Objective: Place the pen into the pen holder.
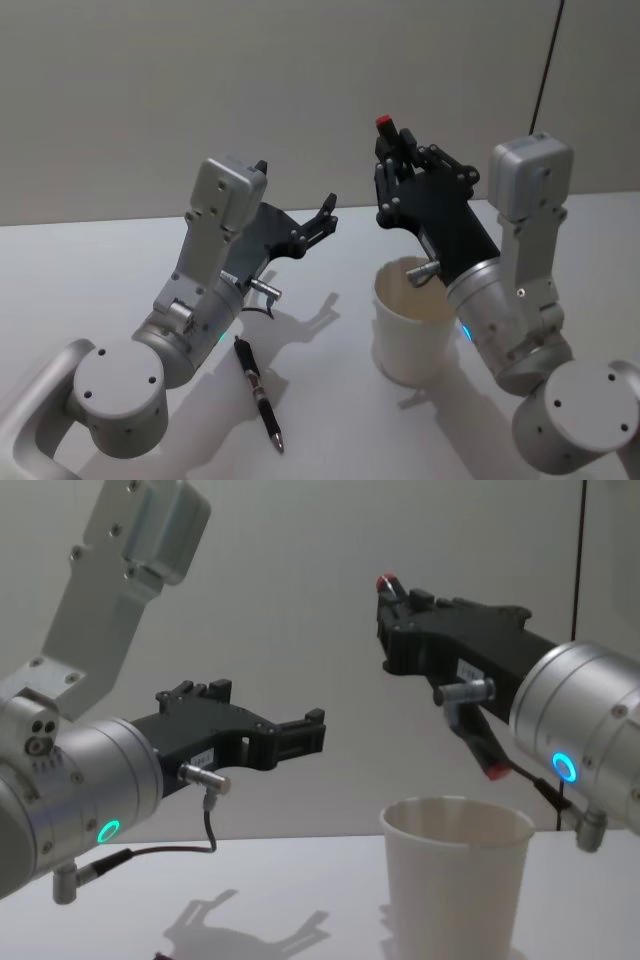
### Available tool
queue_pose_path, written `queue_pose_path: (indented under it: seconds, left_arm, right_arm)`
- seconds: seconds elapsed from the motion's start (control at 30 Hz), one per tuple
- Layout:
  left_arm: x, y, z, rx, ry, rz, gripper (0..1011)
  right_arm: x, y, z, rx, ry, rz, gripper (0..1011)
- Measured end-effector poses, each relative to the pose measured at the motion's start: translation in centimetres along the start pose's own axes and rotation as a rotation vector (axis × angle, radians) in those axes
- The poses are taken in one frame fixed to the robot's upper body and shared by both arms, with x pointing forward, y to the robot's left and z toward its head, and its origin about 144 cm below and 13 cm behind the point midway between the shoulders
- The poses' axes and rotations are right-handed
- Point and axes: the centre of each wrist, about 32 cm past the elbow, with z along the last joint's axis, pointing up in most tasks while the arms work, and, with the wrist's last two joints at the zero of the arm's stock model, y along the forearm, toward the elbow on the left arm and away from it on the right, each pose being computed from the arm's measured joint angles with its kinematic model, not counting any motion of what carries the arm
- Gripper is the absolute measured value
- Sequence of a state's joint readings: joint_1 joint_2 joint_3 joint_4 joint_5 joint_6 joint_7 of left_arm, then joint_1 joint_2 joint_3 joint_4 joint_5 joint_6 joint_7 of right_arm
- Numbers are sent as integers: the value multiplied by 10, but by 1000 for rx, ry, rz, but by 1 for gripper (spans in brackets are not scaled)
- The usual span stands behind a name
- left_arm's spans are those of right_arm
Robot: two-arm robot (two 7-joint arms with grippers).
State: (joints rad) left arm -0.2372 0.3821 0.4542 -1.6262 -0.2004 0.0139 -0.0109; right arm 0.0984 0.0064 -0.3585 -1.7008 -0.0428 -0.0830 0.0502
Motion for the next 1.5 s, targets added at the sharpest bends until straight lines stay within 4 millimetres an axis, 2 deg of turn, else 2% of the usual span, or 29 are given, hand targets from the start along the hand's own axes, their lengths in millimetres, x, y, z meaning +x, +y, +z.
queue_pose_path:
  seconds: [0.4,0.7,0.83,0.87,0.9,0.97,1.1,1.13,1.23,1.37,1.5]
  left_arm:
    - [0,0,0,0,0,0,1001]
    - [0,0,0,0,0,0,1001]
    - [0,0,0,0,0,0,1001]
    - [0,0,0,0,0,0,1001]
    - [0,0,0,0,0,0,1001]
    - [0,0,0,0,0,0,1001]
    - [0,0,0,0,0,0,1001]
    - [0,0,0,0,0,0,1001]
    - [0,0,0,0,0,0,1001]
    - [0,0,0,0,0,0,1001]
    - [0,0,0,0,0,0,1001]
  right_arm:
    - [-4,-3,-2,-14,-8,4,199]
    - [-6,-3,-2,-18,-10,5,413]
    - [-6,-4,-2,-19,-11,5,575]
    - [-6,-4,-2,-19,-11,5,575]
    - [-6,-4,-2,-19,-12,5,635]
    - [-6,-4,-2,-19,-12,5,665]
    - [-7,-4,-2,-20,-12,5,802]
    - [-7,-4,-2,-20,-12,5,802]
    - [-7,-4,-3,-20,-12,6,927]
    - [-7,-4,-3,-21,-13,6,1000]
    - [-6,-4,-1,-18,-14,4,1001]
